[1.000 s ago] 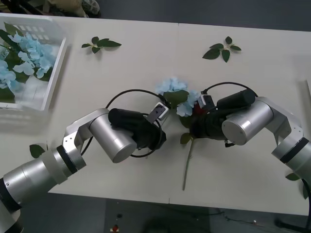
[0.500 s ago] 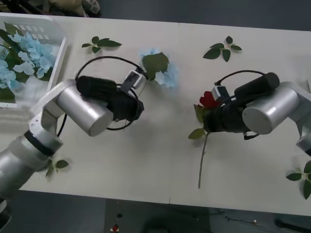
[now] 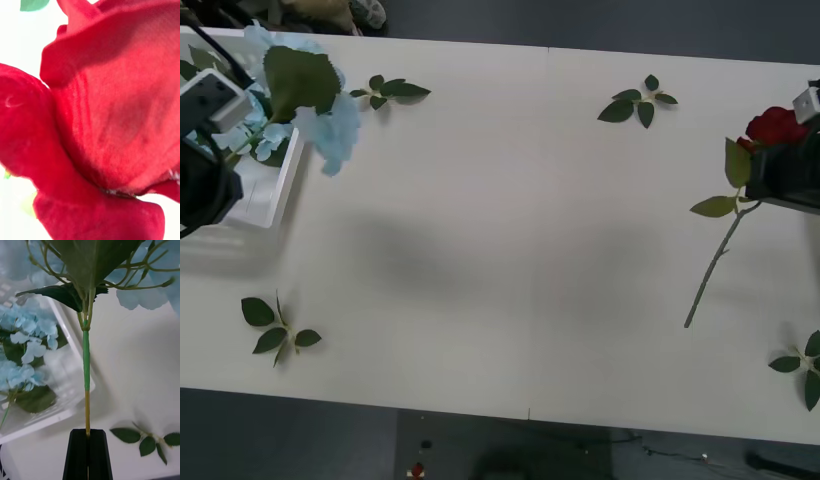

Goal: Put the red flowers into the right box and the blue flowers into the left box

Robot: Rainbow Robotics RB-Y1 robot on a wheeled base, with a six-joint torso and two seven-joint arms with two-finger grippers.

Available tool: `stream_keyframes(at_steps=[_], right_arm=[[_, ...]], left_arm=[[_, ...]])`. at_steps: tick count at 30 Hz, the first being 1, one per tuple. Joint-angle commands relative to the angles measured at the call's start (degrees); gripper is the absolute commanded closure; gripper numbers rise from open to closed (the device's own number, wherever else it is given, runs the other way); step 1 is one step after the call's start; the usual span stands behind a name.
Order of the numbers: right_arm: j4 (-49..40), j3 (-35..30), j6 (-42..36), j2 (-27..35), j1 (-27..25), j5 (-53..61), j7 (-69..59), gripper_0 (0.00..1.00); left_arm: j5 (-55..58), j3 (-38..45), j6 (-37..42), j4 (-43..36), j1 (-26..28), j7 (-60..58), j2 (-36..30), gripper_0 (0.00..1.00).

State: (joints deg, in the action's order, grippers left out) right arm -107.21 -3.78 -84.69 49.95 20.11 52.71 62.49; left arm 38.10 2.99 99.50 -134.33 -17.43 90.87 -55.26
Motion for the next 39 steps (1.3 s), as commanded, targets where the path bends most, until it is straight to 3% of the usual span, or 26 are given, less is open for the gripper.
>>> stream_keyframes(at_steps=[1, 7, 15, 20, 29, 34, 35, 36, 37, 39], right_arm=[[-0.1, -0.6, -0.6, 4.3, 2.3, -3.8, 7.2, 1.00], [9.8, -1.8, 1.5, 6.6, 5.1, -8.8, 14.9, 1.00], [32.8, -1.8, 12.0, 10.1, 10.7, -14.6, 29.4, 1.00], [43.2, -1.7, 19.9, 10.8, 11.4, -18.4, 36.7, 1.00], [55.6, 0.8, 35.6, 11.1, 11.4, -26.7, 43.9, 1.00], [60.0, 5.0, 42.3, 11.0, 11.4, -28.0, 43.0, 1.00], [60.7, 5.6, 43.2, 11.0, 11.4, -27.8, 42.9, 1.00], [61.2, 6.0, 44.1, 11.0, 11.4, -27.6, 42.8, 0.97], [61.4, 6.0, 44.5, 11.1, 11.4, -27.3, 42.8, 0.83], [61.9, 6.1, 45.0, 11.0, 11.4, -27.0, 42.8, 0.47]], left_arm=[[2.9, 11.8, 1.9, 0.2, 7.3, 6.7, -0.5, 1.00], [-5.0, 15.3, -2.9, 8.8, 11.2, 16.9, -0.5, 1.00], [-9.4, 12.3, -23.9, 25.4, 8.4, 22.4, -0.5, 1.00], [-12.6, 7.2, -25.1, 34.1, 4.0, 22.9, -0.5, 0.99], [-13.6, 2.0, -25.2, 38.2, 3.7, 22.9, -0.6, 0.99], [-16.8, -0.8, -27.3, 38.3, 3.7, 22.9, -0.6, 0.92], [-17.6, -1.3, -27.8, 38.5, 3.8, 22.9, -0.6, 0.86], [-17.8, -1.5, -28.0, 38.8, 3.8, 22.9, -0.6, 0.72], [-17.6, -1.5, -28.1, 38.9, 3.8, 22.9, -0.7, 0.61], [-17.4, -1.5, -28.6, 39.1, 3.8, 22.9, -0.6, 0.49]])
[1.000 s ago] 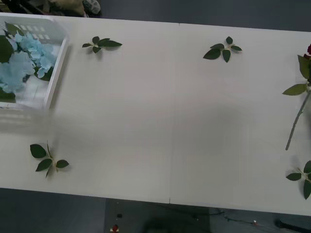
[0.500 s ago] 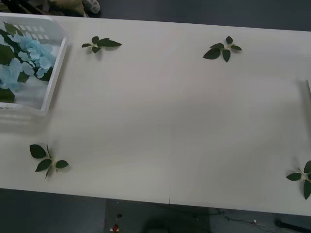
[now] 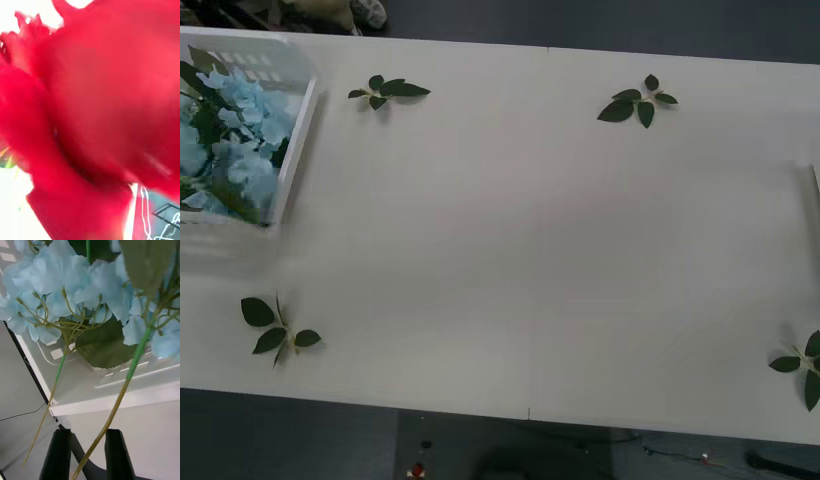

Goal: Put the red flowers into the right box and the blue flowers into the left box

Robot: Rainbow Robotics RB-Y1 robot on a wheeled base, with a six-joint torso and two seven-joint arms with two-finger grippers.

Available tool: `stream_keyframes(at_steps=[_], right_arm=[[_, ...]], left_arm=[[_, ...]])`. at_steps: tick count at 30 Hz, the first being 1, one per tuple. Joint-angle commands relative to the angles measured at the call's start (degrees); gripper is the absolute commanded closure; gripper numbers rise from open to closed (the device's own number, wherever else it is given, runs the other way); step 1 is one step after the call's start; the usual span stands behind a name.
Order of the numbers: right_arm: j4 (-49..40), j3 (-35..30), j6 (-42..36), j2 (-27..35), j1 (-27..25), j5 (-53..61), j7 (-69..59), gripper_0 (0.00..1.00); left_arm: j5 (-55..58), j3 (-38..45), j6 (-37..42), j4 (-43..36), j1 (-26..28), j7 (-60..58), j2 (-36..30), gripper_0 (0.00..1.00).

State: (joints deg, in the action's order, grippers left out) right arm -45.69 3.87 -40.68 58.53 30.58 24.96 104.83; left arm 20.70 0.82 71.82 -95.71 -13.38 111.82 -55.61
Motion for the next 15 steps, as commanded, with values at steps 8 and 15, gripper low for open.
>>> stream_keyframes(at_steps=[8, 15], right_arm=[[0.1, 1.6, 0.9, 2.4, 1.0, 7.1, 1.6, 0.00], [-9.7, 2.5, -5.8, 2.4, -1.2, 16.2, 3.6, 0.00]], left_arm=[[0.0, 1.0, -2.0, 1.6, -0.2, 2.0, -0.4, 0.40], [10.4, 5.5, -0.7, 0.2, -0.2, 5.6, -0.6, 0.08]])
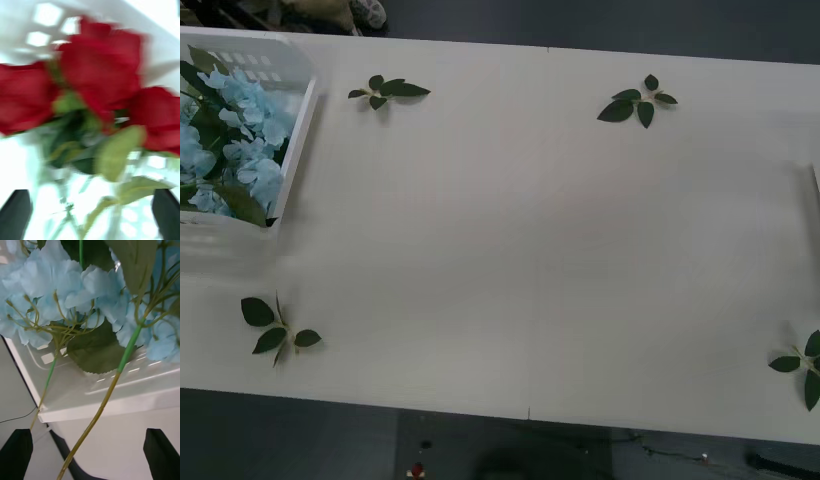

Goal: Put the red flowers into the right box and the blue flowers into the left box

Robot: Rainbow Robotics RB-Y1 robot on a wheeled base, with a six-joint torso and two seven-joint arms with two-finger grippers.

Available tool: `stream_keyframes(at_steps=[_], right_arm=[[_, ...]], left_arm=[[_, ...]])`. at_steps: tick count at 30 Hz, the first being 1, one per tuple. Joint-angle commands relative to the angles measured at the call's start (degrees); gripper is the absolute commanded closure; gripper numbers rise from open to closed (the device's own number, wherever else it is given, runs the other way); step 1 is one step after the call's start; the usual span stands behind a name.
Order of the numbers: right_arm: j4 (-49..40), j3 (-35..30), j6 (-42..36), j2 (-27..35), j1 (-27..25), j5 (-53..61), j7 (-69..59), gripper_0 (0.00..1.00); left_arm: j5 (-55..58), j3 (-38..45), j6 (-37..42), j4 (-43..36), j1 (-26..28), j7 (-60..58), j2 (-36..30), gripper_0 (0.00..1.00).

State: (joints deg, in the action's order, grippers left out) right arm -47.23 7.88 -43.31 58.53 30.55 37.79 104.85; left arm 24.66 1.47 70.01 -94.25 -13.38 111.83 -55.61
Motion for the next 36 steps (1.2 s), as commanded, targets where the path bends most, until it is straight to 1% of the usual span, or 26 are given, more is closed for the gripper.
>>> stream_keyframes(at_steps=[1, 4, 6, 8, 11, 12, 14, 17, 19, 23, 26, 28, 31, 33, 36], right_arm=[[-11.5, -1.8, -4.9, 2.4, -2.3, 4.4, 4.0, 0.00], [-19.9, -3.8, -9.3, 2.4, -5.8, 6.5, 4.5, 0.00], [-26.5, -5.5, -12.9, 2.4, -8.2, 8.3, 4.8, 0.00], [-32.9, -6.9, -17.5, 2.4, -10.2, 10.3, 5.3, 0.00], [-39.6, -8.9, -23.0, 2.3, -12.1, 12.6, 6.1, 0.00], [-42.6, -9.8, -25.3, 1.9, -12.6, 13.7, 6.4, 0.00], [-47.6, -11.6, -29.1, 0.9, -13.3, 15.2, 7.1, 0.00], [-52.9, -14.6, -33.5, -2.5, -14.4, 17.1, 8.1, 0.00], [-56.4, -16.4, -36.8, -5.7, -14.6, 18.5, 11.5, 0.00], [-60.3, -18.7, -40.9, -11.6, -14.5, 19.3, 18.0, 0.00], [-62.2, -19.7, -43.5, -17.2, -14.6, 19.4, 22.8, 0.00], [-62.5, -19.7, -44.3, -19.9, -14.6, 19.7, 25.7, 0.00], [-62.5, -19.6, -45.5, -24.5, -14.6, 19.7, 32.0, 0.00], [-62.5, -19.2, -46.3, -26.5, -14.4, 19.4, 35.0, 0.00], [-62.3, -17.3, -47.5, -29.4, -13.7, 19.4, 41.3, 0.00]], left_arm=[[9.0, 6.3, 1.5, -1.9, -0.2, 7.1, -0.6, 0.07], [14.4, 9.4, 3.6, -3.9, -0.1, 10.0, -0.6, 0.05], [18.0, 11.4, 6.5, -6.8, -0.2, 10.4, -0.6, 0.05], [21.0, 11.9, 9.4, -11.4, -0.2, 10.2, -0.6, 0.05], [24.1, 11.3, 11.8, -16.8, -0.2, 8.6, 0.4, 0.05], [24.3, 10.4, 12.2, -19.0, -0.2, 5.6, 1.6, 0.06], [22.4, 8.5, 11.9, -21.7, -0.2, 1.2, 4.7, 0.00], [17.2, 6.2, 10.6, -23.3, -0.2, -1.8, 9.7, 0.00], [13.7, 4.8, 8.9, -23.5, 0.2, -2.1, 14.1, 0.00], [12.2, 3.7, 5.2, -23.5, 1.6, -1.9, 20.3, 0.00], [11.5, 2.6, -0.2, -23.5, 4.0, 0.8, 25.5, 0.00], [11.3, 2.1, -3.8, -23.4, 5.8, 3.9, 28.0, 0.00], [13.0, 1.3, -9.2, -22.9, 9.4, 10.0, 31.1, 0.00], [14.7, 0.7, -11.3, -22.9, 11.0, 12.9, 32.1, 0.00], [21.2, -0.6, -15.6, -22.9, 13.7, 19.7, 32.8, 0.00]])
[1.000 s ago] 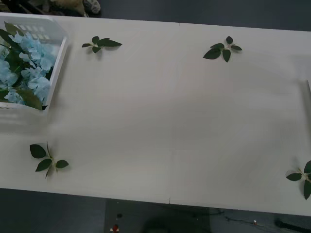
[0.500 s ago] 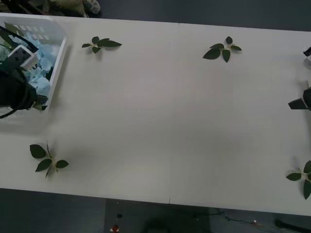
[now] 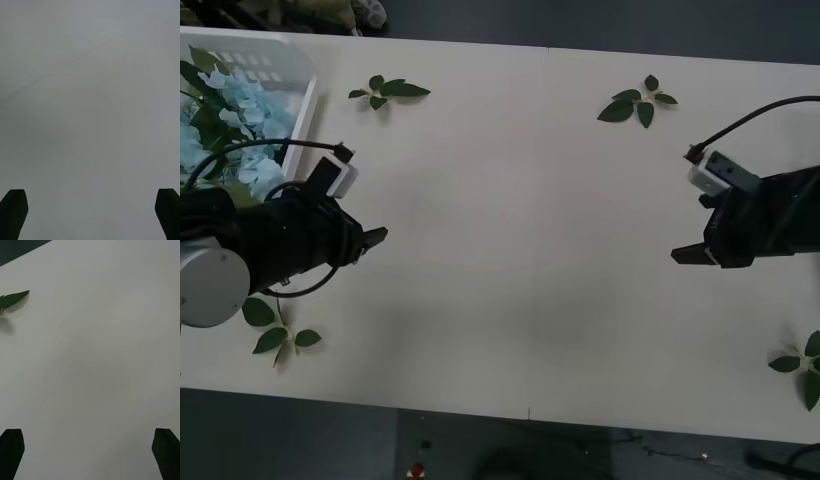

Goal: Put the red flowers into the right box and the blue flowers into the left box

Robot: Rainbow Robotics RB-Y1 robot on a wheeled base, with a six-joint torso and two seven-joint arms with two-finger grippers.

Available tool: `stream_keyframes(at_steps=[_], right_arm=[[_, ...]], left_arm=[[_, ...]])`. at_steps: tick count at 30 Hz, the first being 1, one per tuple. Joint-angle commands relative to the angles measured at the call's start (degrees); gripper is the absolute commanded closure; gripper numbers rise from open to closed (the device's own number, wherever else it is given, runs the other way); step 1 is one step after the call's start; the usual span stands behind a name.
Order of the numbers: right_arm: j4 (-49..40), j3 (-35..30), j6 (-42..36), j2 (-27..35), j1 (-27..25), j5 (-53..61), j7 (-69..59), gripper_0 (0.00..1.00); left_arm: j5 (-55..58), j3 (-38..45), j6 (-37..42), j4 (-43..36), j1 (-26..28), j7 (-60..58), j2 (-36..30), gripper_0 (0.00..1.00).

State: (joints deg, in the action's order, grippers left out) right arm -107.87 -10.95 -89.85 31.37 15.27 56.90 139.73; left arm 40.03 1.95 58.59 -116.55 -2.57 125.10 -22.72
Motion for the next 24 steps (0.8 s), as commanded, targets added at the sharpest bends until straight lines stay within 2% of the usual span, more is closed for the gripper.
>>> stream_keyframes(at_steps=[1, 6, 9, 14, 16, 19, 24], right_arm=[[-1.6, 2.3, -0.9, -2.8, 1.7, 0.5, 7.8, 0.00], [-1.6, 5.5, -0.9, -5.3, 2.7, 1.0, 12.9, 0.00], [-1.6, 7.6, -1.6, -6.3, 3.6, 1.9, 14.8, 0.00], [-1.7, 10.5, -1.9, -6.4, 4.5, 3.5, 15.2, 0.00], [-1.6, 10.8, -1.9, -6.8, 4.5, 4.2, 15.3, 0.00], [-1.6, 10.8, -1.9, -6.8, 4.6, 4.8, 15.3, 0.00], [-1.6, 10.8, -2.4, -6.8, 4.9, 5.5, 15.3, 0.00]], left_arm=[[7.9, -1.2, -4.9, -0.6, 3.3, 8.3, -0.1, 0.00], [23.1, -1.2, -7.4, -0.6, 4.3, 17.4, -2.9, 0.00], [34.1, -1.3, -7.5, -0.6, 4.2, 22.4, -6.8, 0.00], [43.2, -3.4, -7.4, 0.1, 1.8, 26.6, -11.7, 0.00], [48.8, -6.0, -7.4, 2.8, -0.4, 29.2, -13.3, 0.00], [56.4, -8.2, -7.4, 7.2, -2.3, 29.9, -13.5, 0.00], [64.0, -10.4, -6.1, 12.1, -3.8, 29.9, -9.8, 0.00]])
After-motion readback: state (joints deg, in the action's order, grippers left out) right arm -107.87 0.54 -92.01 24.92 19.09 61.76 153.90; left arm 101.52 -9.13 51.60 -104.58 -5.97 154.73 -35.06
